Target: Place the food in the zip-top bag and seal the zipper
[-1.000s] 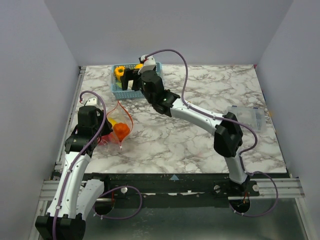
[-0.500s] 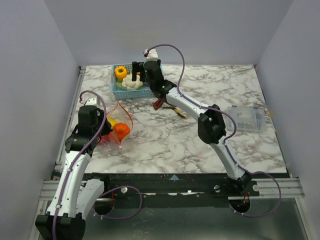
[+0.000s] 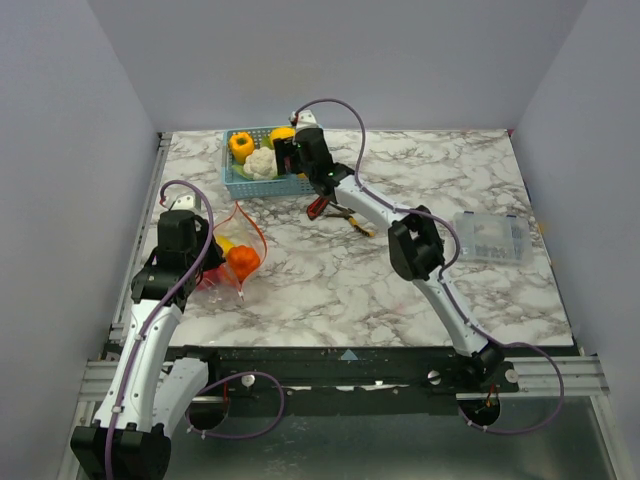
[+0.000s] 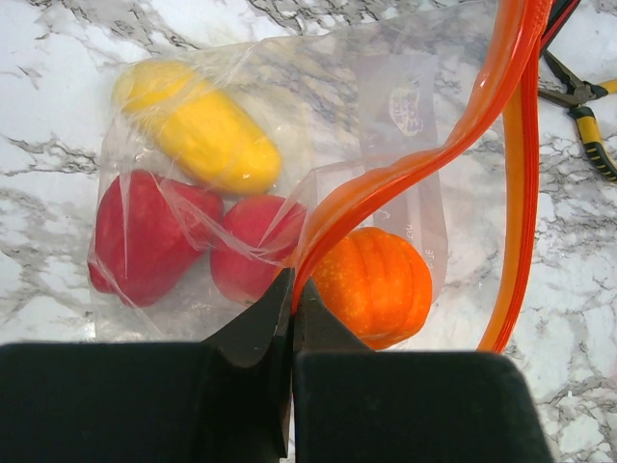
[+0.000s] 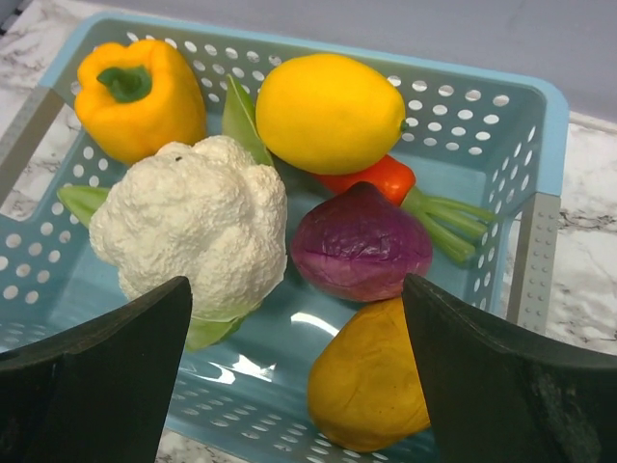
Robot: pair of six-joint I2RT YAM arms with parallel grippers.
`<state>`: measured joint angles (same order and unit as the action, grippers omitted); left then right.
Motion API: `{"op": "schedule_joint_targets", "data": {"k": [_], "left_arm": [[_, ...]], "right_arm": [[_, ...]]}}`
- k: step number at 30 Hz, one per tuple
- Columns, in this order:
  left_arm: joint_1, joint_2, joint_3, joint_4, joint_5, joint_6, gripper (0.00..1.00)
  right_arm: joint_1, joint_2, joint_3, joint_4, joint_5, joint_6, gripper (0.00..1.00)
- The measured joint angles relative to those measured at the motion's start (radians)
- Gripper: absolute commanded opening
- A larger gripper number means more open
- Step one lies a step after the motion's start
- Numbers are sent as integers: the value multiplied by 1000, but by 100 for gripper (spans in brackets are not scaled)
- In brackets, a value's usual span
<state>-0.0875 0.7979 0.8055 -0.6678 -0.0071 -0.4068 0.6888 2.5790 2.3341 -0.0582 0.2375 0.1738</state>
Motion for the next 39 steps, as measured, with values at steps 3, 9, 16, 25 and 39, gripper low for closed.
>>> {"op": "schedule_joint_targets", "data": {"k": [3, 9, 16, 25, 39], "left_arm": [[0, 3, 0, 0, 0, 0, 0], [0, 5, 0, 0, 0, 0, 0], [0, 6, 0, 0, 0, 0, 0], [0, 18, 0, 0, 0, 0, 0], [0, 26, 0, 0, 0, 0, 0]], "right_arm": [[-3, 20, 5, -2, -11, -14, 90], [-8, 63, 45, -13, -14, -40, 90], [-26, 115, 88, -16, -14, -72, 90], [-29, 145, 118, -10, -14, -119, 69], [-28, 99, 43, -27, -27, -94, 10]]}}
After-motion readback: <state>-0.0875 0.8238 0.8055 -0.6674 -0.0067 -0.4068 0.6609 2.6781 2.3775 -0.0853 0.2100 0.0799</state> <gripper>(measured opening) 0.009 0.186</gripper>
